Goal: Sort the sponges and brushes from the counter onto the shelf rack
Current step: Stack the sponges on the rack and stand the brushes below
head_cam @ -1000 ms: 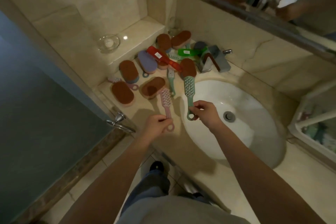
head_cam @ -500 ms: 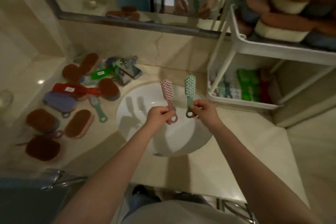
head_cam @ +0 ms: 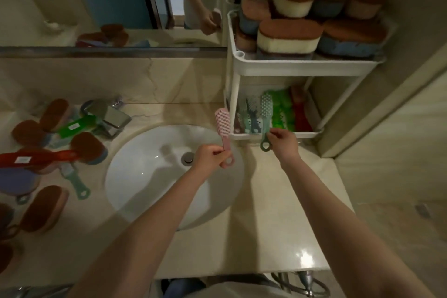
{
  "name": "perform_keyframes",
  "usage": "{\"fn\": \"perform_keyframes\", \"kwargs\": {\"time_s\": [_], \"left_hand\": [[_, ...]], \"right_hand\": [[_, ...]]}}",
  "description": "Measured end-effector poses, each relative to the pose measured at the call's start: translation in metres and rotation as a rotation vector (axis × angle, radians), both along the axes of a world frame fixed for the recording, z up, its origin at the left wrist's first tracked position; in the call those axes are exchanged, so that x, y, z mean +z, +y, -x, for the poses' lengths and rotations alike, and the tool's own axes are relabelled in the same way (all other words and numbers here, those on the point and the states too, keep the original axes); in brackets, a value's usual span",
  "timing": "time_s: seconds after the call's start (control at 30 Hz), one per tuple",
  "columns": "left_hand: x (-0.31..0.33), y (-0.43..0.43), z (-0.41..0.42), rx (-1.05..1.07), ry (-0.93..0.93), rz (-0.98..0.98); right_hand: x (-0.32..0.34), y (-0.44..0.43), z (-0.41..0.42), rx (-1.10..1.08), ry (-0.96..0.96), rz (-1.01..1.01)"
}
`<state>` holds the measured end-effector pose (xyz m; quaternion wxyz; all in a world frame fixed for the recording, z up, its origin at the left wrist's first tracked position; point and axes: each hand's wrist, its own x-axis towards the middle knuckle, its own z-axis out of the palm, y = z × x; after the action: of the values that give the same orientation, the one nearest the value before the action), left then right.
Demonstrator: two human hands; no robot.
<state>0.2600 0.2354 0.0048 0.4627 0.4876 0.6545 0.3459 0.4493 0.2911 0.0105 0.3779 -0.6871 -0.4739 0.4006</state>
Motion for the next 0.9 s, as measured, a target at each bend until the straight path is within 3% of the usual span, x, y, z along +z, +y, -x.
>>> {"fn": "perform_keyframes", "kwargs": {"time_s": [0.1, 0.3, 0.57, 0.77, 0.9], "left_hand": [[0.0, 0.006, -0.007, 0.019, 0.012, 0.002], [0.0, 0.015, -0.012, 0.097, 0.069, 0.006], [-0.003, 0.011, -0.017, 0.113, 0.056, 0.007], [-0.003, 0.004, -0.025, 0.014, 0.073, 0.032], [0.003, 0.006, -0.038, -0.07, 0.122, 0.081]], "right_hand": [[0.005, 0.035, -0.011, -0.021, -0.127, 0.047], [0.007, 0.092, -0.018, 0.156, -0.416, 0.243], [-0.006, 0.106, -0.015, 0.264, -0.595, 0.293], [-0.009, 0.103, -0.013, 0.246, -0.587, 0.219], [-0.002, 0.087, -0.017, 0.155, -0.368, 0.11]]}}
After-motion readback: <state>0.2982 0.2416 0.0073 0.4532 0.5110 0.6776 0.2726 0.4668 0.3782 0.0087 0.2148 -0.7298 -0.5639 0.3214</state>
